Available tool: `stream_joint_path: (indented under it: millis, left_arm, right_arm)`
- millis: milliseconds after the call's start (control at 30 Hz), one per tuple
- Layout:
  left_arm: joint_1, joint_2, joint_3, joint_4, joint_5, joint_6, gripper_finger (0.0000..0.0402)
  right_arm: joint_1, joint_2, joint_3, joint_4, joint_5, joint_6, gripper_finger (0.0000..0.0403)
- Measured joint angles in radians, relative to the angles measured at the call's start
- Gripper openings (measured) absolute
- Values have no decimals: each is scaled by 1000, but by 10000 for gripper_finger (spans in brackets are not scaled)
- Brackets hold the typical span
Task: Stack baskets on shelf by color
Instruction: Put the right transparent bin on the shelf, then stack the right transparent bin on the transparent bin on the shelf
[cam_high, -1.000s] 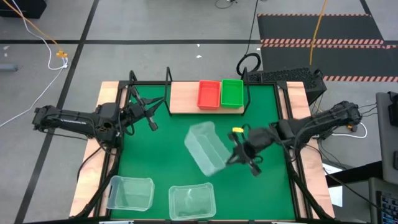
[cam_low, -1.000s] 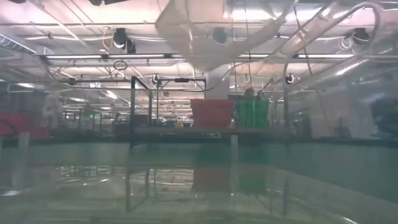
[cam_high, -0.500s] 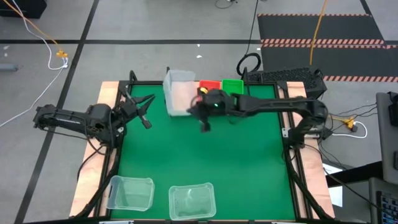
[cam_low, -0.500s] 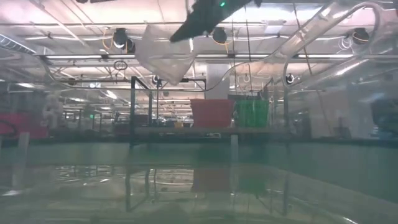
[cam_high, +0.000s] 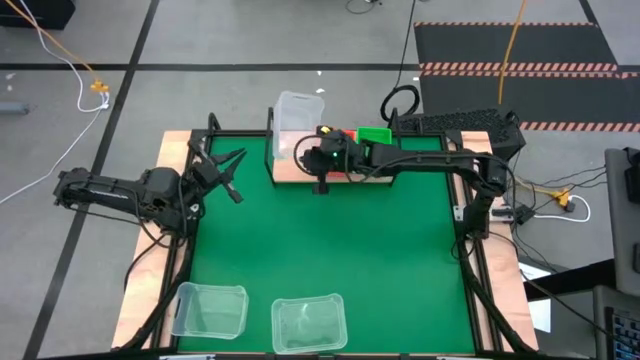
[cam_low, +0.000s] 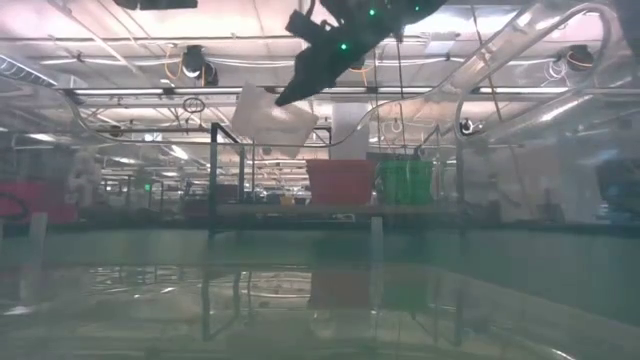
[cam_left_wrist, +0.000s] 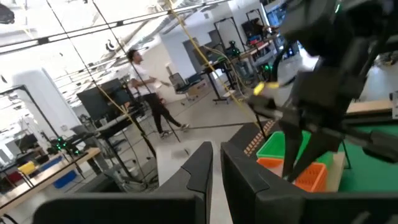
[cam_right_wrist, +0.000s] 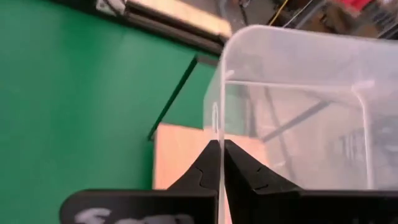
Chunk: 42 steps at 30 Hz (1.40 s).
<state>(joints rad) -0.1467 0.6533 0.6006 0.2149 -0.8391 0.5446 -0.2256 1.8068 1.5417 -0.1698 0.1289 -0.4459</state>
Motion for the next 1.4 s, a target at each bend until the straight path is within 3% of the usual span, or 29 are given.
stream_joint_path:
  millis: [400,933,1167,1400]
  left_arm:
    - [-1,-2,0,7,1,-20,37]
    - [-1,-1,0,6,1,-17,37]
    - [-1,-1,0,6,2,-24,37]
    - [-1,-1,0,6,2,-24,37]
  right_arm:
    - [-17,72,0,9,-81,71,0]
    - [-30,118,-2,1,-81,120,1]
    - [-48,119,-2,1,-80,139,30]
    - [-49,118,-2,49,-105,153,87]
